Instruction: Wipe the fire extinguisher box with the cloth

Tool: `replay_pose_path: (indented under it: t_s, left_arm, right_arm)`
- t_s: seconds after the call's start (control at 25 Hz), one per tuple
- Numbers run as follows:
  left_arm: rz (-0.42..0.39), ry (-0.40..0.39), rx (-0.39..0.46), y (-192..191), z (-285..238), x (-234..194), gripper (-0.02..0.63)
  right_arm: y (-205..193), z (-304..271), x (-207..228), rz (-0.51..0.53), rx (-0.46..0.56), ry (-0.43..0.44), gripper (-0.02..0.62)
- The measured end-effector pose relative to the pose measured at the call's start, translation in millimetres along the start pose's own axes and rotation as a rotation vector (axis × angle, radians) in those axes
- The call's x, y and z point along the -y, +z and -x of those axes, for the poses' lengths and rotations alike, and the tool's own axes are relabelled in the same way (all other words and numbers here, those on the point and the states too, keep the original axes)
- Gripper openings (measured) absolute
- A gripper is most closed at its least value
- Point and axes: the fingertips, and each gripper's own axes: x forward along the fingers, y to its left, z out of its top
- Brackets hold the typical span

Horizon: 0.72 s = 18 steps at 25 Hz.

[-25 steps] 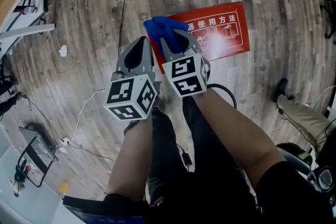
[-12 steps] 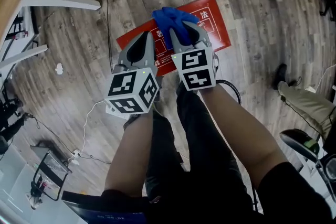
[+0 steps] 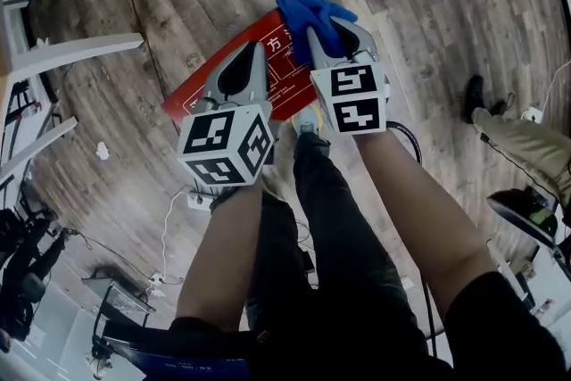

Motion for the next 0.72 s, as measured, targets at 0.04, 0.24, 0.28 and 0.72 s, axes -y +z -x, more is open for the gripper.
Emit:
replay_pose_path:
  t_s: [0.04, 0.24, 0.28, 0.72]
  left_arm:
    - [-0.005, -0.011, -0.004, 1, -4, 4, 0.002]
    - [-0.024, -0.044, -0.008, 5, -11, 18, 0.003]
    - [-0.026, -0.046, -0.008, 4, -10, 19, 0.002]
    - [-0.016, -0.041, -0.022, -27, 21, 2, 0.002]
  right_arm:
    - [-2, 2, 6, -0.006, -0.002, -0.009, 0.126]
    - [-11, 12, 21, -0.027, -0.007, -0.034, 0.126]
    - [-14, 14, 20, -0.028, -0.007, -0.034, 0.126]
    - [-45, 35, -38, 0.000, -0.007, -0.003, 0.126]
